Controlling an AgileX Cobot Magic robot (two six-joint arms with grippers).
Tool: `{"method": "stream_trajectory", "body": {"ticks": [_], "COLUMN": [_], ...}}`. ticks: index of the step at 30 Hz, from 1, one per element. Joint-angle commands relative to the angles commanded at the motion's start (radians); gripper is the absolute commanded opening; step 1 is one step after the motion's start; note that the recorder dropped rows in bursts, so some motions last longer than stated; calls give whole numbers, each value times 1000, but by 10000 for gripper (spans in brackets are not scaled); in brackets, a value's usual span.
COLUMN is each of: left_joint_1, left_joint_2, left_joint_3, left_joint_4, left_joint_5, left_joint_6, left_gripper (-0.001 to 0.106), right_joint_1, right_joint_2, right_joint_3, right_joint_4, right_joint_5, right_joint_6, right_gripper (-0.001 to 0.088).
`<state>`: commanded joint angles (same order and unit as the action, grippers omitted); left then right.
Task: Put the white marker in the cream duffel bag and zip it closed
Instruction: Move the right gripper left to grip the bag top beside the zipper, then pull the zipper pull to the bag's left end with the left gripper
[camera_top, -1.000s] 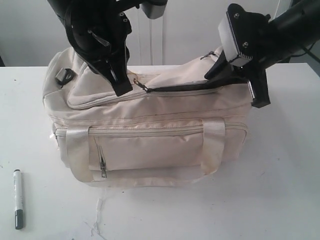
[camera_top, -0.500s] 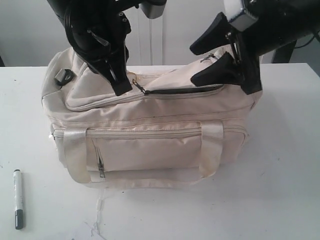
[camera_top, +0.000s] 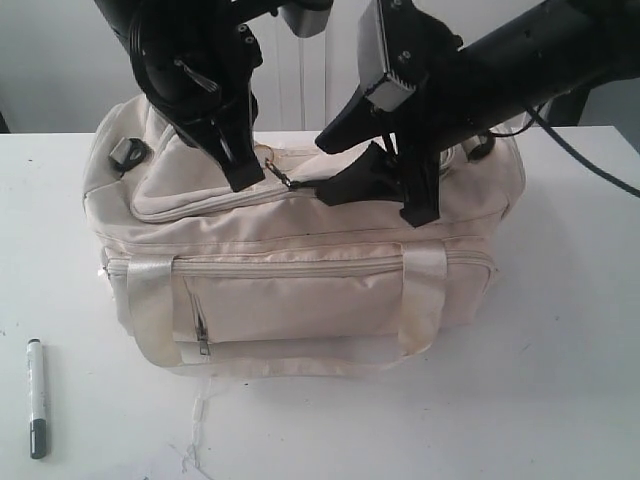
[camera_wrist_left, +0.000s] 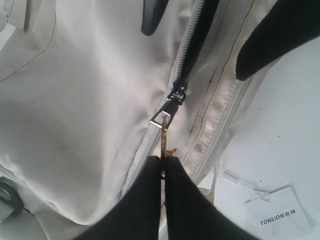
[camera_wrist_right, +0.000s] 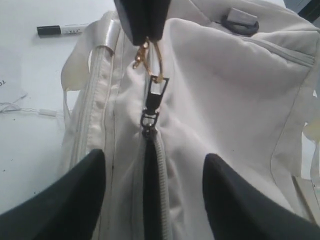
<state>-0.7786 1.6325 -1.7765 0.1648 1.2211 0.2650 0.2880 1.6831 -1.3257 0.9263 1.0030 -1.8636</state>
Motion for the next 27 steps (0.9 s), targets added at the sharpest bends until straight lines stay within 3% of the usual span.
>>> {"method": "stream_trajectory", "body": {"ticks": [9,11,17,27], "left_joint_1": [0,0,0,0], "left_joint_2": [0,0,0,0], "left_joint_3": [0,0,0,0], "left_joint_4": [0,0,0,73], "left_joint_5": [0,0,0,0], "left_joint_6": [0,0,0,31], "left_gripper": [0,0,0,0], "right_joint_1": [2,2,2,2], "right_joint_2": [45,52,54,54], "right_joint_3": [0,0,0,0], "right_joint_4": [-34,-34,-34,-34], "right_joint_5": [-45,-52,-67,-67], "right_joint_6": [-25,-25,-55,-62], "right_gripper": [512,413,0,0]}}
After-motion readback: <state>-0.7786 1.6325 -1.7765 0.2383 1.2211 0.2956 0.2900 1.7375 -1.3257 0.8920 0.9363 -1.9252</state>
